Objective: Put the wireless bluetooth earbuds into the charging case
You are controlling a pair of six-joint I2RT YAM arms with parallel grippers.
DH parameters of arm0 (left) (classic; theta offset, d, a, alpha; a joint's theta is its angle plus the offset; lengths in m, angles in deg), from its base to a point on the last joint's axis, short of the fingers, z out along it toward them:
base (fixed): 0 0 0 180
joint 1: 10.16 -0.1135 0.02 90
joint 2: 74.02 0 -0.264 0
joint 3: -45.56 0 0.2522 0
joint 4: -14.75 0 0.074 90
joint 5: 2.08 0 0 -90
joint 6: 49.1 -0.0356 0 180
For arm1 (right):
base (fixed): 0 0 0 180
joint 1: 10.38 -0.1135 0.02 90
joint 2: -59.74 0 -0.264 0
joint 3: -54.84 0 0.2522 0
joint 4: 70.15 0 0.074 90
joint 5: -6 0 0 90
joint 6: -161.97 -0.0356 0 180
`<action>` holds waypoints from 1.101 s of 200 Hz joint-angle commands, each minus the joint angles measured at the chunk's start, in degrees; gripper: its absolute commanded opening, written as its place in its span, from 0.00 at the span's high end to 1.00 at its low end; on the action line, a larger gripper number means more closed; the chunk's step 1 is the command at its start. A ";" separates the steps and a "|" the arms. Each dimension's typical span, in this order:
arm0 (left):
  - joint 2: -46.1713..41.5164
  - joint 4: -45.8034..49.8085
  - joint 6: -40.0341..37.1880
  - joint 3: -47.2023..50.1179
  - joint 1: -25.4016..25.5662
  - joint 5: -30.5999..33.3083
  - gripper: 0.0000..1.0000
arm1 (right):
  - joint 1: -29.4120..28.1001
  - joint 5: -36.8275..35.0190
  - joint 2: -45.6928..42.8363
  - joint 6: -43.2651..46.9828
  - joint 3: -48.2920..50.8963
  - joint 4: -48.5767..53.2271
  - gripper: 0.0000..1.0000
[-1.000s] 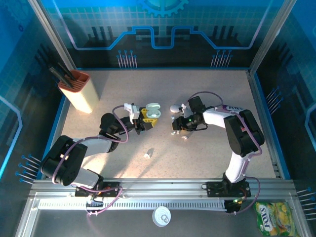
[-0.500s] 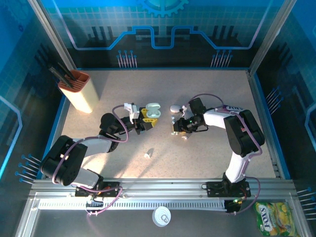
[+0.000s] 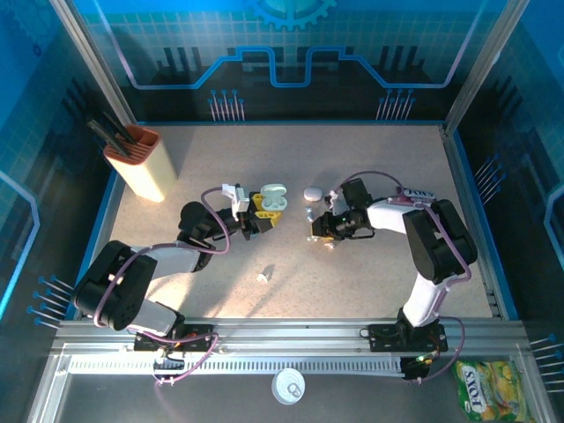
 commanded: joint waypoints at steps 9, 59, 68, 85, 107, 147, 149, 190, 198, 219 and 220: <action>0.67 -2.34 1.03 -0.57 -0.33 -1.10 0.63 | 1.58 1.40 -1.75 -2.60 3.20 -1.49 0.63; 1.01 -2.37 1.21 -0.79 -0.36 -1.25 0.63 | 2.83 3.37 -1.65 -5.70 5.43 -6.18 0.63; 1.09 -2.25 1.12 -0.88 -0.31 -1.29 0.63 | 2.90 3.98 -1.33 -5.99 5.71 -6.91 0.63; 1.20 -2.34 1.14 -0.87 -0.37 -1.30 0.64 | 3.04 4.49 -0.58 -7.47 6.22 -8.46 0.64; 1.28 -2.42 1.20 -0.91 -0.36 -1.34 0.63 | 3.51 5.05 0.15 -10.19 7.37 -10.96 0.70; 1.69 -2.51 1.30 -1.06 -0.31 -1.52 0.64 | 3.97 5.85 1.16 -11.70 8.16 -12.84 0.72; 1.65 -2.51 1.34 -1.05 -0.31 -1.52 0.64 | 3.95 5.85 1.18 -11.61 8.19 -12.79 0.72; 1.65 -2.72 1.30 -0.80 -0.32 -1.42 0.64 | 3.64 6.18 1.71 -7.26 7.37 -9.97 0.71; 1.66 -2.69 1.36 -0.85 -0.32 -1.39 0.64 | 3.41 6.01 1.82 -6.44 6.89 -8.98 0.71; 1.65 -2.85 1.41 -0.74 -0.31 -1.38 0.64 | 2.83 5.59 2.05 -4.89 6.15 -7.29 0.71; 1.65 -2.85 1.40 -0.72 -0.31 -1.33 0.64 | 2.77 5.59 2.06 -4.84 6.12 -7.25 0.71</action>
